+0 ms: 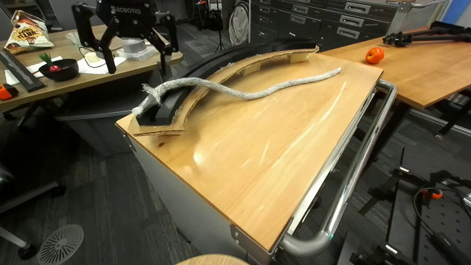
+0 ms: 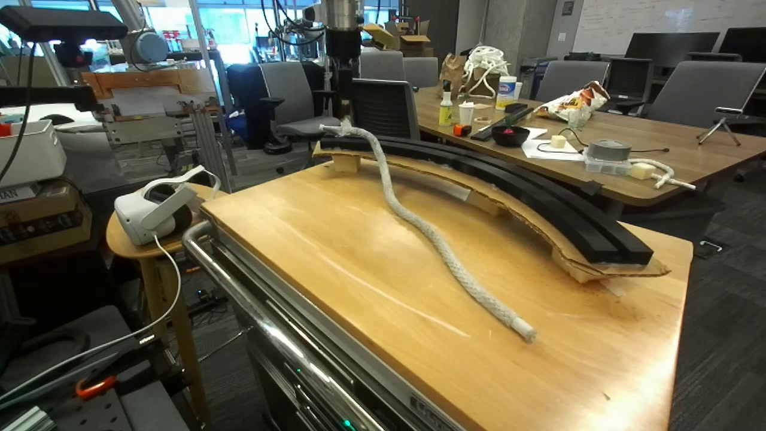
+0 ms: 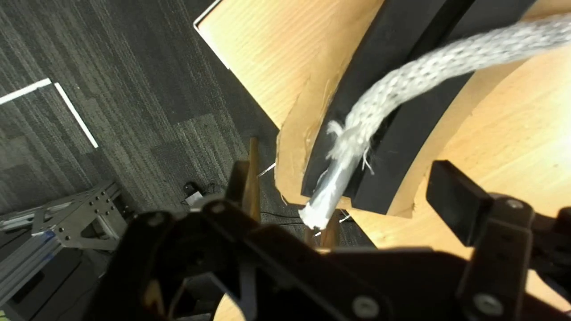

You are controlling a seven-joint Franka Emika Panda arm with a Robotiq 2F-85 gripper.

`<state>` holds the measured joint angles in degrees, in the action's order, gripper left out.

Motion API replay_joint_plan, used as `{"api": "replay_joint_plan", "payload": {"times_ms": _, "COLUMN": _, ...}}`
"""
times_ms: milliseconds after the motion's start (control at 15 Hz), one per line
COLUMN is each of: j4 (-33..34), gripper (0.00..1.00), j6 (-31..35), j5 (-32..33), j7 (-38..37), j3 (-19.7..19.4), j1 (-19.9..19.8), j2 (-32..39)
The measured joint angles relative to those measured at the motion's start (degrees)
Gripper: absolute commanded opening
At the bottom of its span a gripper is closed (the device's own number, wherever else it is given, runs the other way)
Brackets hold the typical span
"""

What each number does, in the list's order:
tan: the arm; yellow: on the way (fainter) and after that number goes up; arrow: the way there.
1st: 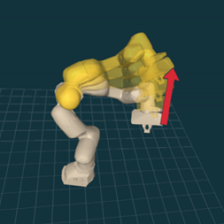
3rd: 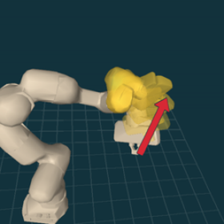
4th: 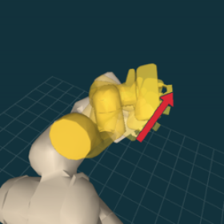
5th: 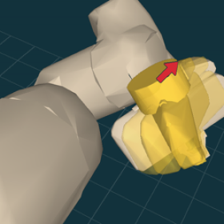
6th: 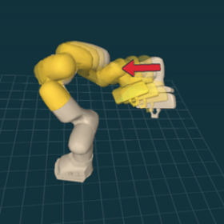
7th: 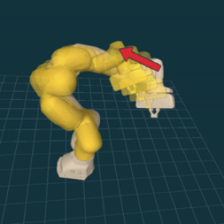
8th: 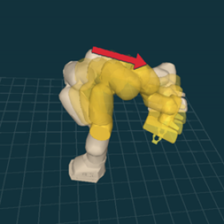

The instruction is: Place the rope on the platform

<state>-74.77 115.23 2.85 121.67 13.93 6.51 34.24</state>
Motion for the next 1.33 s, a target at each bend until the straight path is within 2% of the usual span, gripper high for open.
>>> {"api": "replay_joint_plan", "payload": {"times_ms": 267, "j4": -3.35, "gripper": 0.99, "j6": -0.03, "j5": -0.41, "j7": -8.47, "j3": -3.2, "j1": -1.76, "j2": -3.75}}
{"api": "replay_joint_plan", "payload": {"times_ms": 533, "j4": -13.7, "gripper": 1.0, "j6": 0.34, "j5": -1.31, "j7": -16.04, "j3": -6.01, "j1": -5.51, "j2": -12.22}}
{"api": "replay_joint_plan", "payload": {"times_ms": 800, "j4": -23.78, "gripper": 1.0, "j6": 1.34, "j5": -1.31, "j7": -24.58, "j3": -7.39, "j1": -5.89, "j2": -19.55}}
{"api": "replay_joint_plan", "payload": {"times_ms": 1133, "j4": -26.16, "gripper": 1.0, "j6": 2.02, "j5": -1.56, "j7": -25.9, "j3": -7.39, "j1": -5.83, "j2": -20.86}}
{"api": "replay_joint_plan", "payload": {"times_ms": 1333, "j4": -29.28, "gripper": 1.0, "j6": 2.46, "j5": -2.59, "j7": -32.12, "j3": -8.08, "j1": -5.92, "j2": -21.39}}
